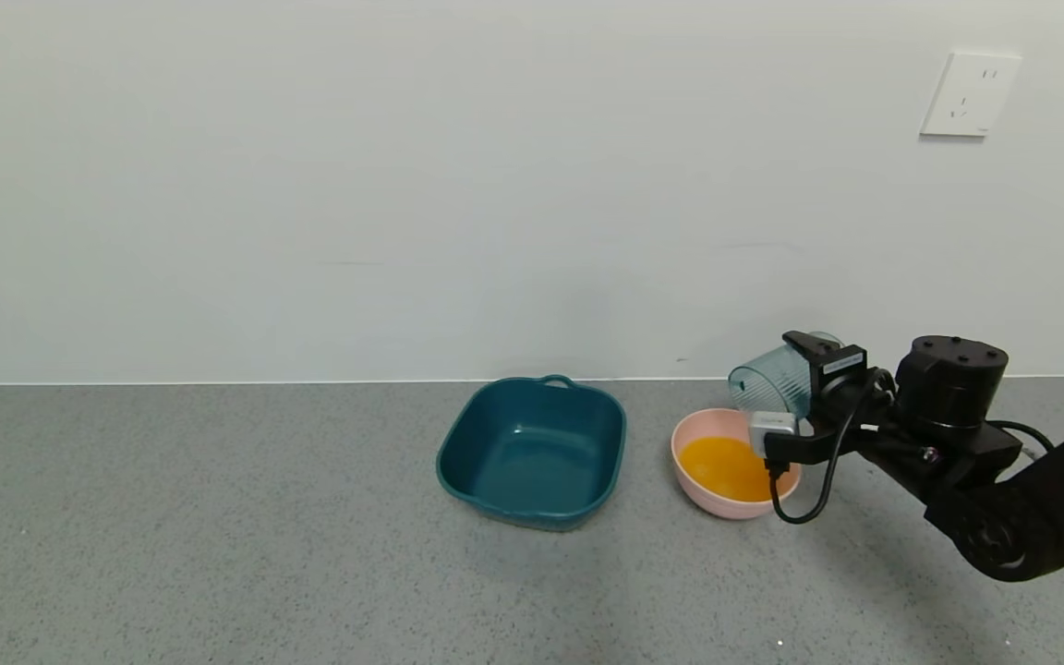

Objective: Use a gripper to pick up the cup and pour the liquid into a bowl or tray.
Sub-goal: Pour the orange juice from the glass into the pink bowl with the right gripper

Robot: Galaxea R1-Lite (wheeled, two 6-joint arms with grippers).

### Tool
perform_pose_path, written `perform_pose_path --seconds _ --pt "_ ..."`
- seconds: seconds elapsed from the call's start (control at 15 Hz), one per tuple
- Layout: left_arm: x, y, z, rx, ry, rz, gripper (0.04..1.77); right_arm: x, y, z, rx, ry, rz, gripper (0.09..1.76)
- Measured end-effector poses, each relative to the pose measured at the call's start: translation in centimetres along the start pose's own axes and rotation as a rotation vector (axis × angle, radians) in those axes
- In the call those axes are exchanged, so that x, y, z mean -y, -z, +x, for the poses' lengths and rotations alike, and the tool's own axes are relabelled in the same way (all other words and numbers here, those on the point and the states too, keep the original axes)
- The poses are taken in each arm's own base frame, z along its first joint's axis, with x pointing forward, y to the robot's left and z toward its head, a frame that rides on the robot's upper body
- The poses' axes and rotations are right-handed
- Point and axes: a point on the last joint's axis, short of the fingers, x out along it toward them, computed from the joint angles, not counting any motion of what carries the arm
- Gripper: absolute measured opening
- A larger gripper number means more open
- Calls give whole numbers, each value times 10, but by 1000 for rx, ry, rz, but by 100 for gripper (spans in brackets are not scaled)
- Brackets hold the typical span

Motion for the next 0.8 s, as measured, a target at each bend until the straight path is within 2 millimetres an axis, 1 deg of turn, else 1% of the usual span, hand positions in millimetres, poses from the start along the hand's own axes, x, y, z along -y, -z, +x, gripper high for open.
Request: perform_pose_path --seconds 0.8 --pt "0 0 0 0 0 0 172 1 -2 0 3 3 0 135"
